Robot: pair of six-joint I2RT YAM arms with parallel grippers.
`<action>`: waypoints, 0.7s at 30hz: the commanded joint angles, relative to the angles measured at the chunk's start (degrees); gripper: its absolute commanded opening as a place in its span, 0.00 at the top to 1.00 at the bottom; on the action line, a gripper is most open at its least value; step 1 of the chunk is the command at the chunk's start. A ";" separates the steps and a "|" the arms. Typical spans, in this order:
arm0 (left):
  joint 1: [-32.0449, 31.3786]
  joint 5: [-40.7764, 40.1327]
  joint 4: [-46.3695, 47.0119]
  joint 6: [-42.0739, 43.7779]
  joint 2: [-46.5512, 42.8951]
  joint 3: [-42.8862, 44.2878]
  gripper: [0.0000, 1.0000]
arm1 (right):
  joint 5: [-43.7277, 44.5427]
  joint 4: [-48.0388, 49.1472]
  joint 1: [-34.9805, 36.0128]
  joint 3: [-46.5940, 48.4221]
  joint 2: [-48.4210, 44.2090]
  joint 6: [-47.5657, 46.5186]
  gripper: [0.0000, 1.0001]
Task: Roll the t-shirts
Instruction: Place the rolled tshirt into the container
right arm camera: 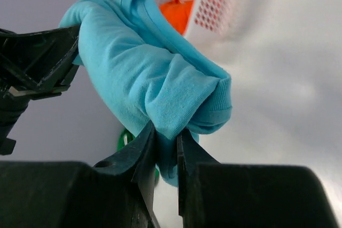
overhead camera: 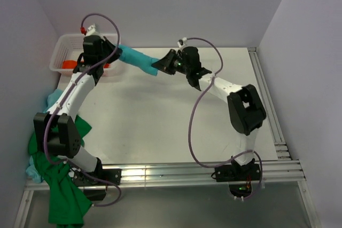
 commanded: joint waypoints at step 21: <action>12.27 7.97 6.90 -7.43 25.48 5.89 1.00 | -1.35 -2.51 8.05 53.96 35.94 2.61 1.00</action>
